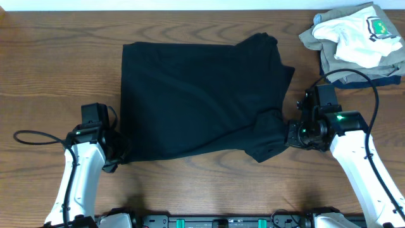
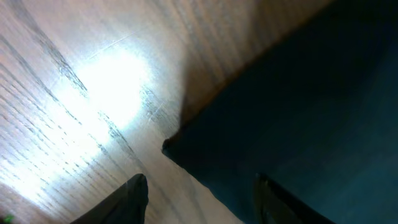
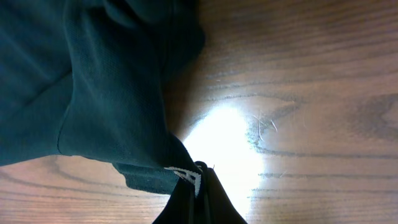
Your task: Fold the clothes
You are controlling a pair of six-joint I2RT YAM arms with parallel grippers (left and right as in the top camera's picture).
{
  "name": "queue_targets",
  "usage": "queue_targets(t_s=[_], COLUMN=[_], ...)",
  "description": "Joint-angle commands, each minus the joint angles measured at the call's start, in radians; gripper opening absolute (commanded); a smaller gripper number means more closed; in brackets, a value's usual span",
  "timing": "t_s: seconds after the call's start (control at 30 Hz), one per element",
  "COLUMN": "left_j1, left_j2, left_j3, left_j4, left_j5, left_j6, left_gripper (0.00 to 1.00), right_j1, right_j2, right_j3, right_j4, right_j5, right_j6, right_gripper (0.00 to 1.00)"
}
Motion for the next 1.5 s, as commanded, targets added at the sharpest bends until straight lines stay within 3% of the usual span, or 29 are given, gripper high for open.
queue_targets(t_s=[0.0,0.63,0.8,0.87,0.97,1.23,1.47], left_j1=[0.006,0.006,0.005,0.006,0.006,0.006,0.006], left_j2=[0.004,0.111,0.178,0.198,0.211,0.171,0.011], left_j3=[-0.023,-0.069,-0.069,-0.069,-0.069,-0.048,-0.001], left_j4=[0.010,0.133,0.162,0.169,0.173,0.156,0.048], left_j5=[0.003,0.017,0.037,0.036,0.037,0.066,0.067], left_j6=[-0.034,-0.034,-0.034,-0.034,-0.033,0.060,0.125], left_gripper=[0.52,0.51,0.45,0.33,0.06,0.06,0.06], right_j1=[-0.011,-0.011,-0.011,-0.011,-0.011,-0.011,-0.032], right_j2=[0.000,0.001,0.000,0.000,0.000,0.000,-0.019], right_j3=[0.008,0.008,0.008,0.008,0.008,0.008,0.008], right_j4=[0.005,0.020,0.019,0.018,0.015,-0.026,-0.086], right_j5=[0.003,0.003,0.003,0.003,0.003,0.003,-0.029], right_j6=[-0.011,-0.011,-0.010,-0.010,-0.010,0.045,0.058], right_gripper=[0.01,0.02,0.03,0.03,0.02,0.01,0.01])
